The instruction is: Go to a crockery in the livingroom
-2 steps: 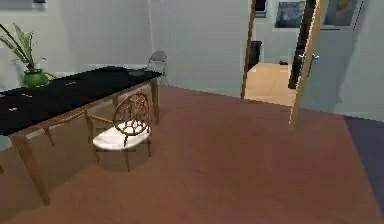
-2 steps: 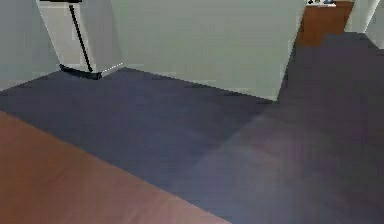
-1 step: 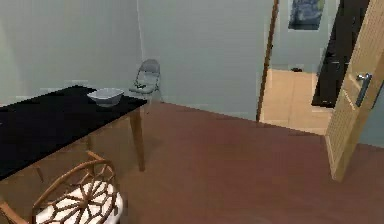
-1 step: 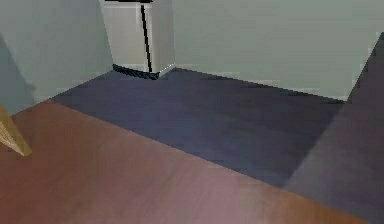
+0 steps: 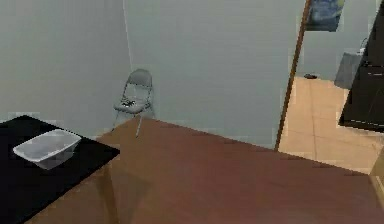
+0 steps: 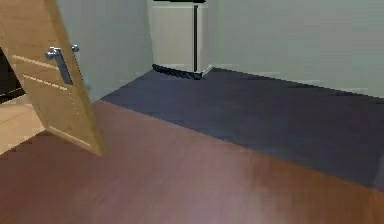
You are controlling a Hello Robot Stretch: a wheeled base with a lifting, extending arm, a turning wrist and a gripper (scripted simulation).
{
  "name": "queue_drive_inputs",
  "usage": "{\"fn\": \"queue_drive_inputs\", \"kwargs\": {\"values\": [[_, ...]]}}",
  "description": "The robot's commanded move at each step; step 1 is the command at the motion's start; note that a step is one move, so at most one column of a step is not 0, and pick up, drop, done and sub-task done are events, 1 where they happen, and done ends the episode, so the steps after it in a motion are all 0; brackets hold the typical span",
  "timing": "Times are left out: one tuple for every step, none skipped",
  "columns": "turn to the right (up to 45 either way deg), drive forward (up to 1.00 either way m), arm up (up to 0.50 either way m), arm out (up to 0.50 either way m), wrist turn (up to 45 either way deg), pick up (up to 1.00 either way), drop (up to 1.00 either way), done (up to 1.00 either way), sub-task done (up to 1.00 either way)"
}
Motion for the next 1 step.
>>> {"fn": "queue_drive_inputs", "kwargs": {"values": [[-36.0, 0.0, 0.0, 0.0, 0.0, 0.0, 0.0, 0.0, 0.0]]}}
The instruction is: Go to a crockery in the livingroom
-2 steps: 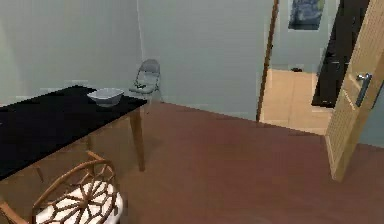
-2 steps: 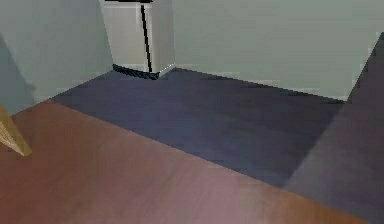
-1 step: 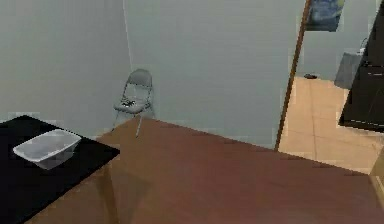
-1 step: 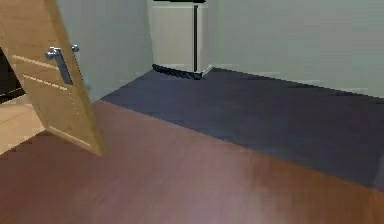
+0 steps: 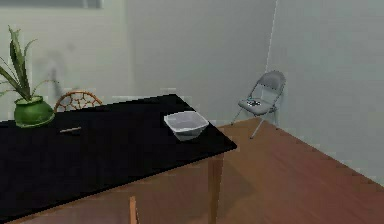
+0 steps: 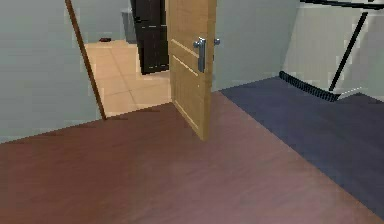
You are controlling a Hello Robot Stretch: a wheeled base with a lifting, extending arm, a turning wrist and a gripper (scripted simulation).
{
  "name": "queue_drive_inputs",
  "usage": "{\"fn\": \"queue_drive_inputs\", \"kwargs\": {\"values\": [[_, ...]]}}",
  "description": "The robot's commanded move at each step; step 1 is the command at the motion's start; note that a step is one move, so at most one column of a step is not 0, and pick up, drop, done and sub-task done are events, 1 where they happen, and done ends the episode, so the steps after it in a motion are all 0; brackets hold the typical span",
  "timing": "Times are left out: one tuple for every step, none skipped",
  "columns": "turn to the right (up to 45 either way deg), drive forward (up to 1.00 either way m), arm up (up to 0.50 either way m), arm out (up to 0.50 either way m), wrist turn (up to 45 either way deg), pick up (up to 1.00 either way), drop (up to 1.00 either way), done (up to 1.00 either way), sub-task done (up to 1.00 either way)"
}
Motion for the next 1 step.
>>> {"fn": "queue_drive_inputs", "kwargs": {"values": [[0.0, 0.0, 0.0, 0.0, 0.0, 0.0, 0.0, 1.0, 0.0]]}}
